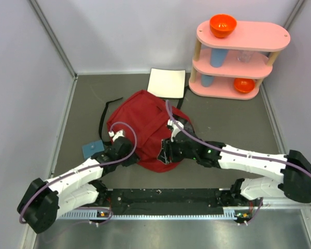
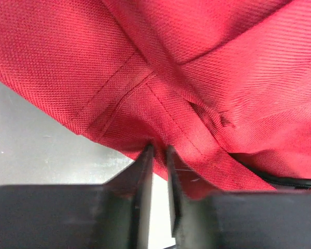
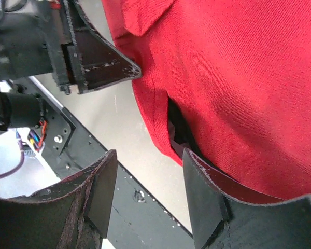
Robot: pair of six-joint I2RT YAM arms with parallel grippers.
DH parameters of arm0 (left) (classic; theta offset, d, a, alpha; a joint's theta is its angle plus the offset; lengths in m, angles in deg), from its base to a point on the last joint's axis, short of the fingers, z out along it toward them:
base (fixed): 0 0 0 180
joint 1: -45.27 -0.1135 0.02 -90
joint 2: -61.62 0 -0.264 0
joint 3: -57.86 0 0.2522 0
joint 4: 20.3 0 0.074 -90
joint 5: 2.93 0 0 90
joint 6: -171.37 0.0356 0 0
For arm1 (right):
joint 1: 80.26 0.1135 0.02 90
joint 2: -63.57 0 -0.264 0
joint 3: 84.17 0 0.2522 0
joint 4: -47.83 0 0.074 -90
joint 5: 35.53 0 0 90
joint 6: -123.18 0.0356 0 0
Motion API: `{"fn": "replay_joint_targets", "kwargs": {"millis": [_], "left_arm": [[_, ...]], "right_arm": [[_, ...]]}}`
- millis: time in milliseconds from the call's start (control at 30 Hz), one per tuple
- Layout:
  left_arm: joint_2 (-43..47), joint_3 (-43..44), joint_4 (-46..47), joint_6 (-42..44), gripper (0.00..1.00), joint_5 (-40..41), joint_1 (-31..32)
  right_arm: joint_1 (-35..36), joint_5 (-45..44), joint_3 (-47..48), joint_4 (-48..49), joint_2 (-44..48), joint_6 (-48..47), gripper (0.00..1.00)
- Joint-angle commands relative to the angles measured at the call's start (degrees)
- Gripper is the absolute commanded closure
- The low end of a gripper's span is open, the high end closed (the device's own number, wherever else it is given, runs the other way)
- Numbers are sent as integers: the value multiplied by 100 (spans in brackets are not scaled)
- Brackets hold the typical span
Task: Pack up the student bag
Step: Adjust the student bag at the center of the board.
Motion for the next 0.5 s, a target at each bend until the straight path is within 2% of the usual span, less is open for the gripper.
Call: {"fn": "replay_joint_targets", "kwargs": {"millis": [0, 67, 233, 467], "left_arm": [[374, -495, 646, -226, 92, -200, 6], [498, -716, 891, -358, 100, -297, -3], [999, -1226, 1156, -455, 100, -647, -3], [1632, -1665, 1605, -455, 100, -746, -3]], "right_arm": [[50, 291, 335, 307, -390, 80, 48], [50, 230, 404, 334, -680, 150, 49], [-20, 124, 633, 237, -1120, 308, 53], [-82, 1143, 634, 184, -1604, 220, 61]]}}
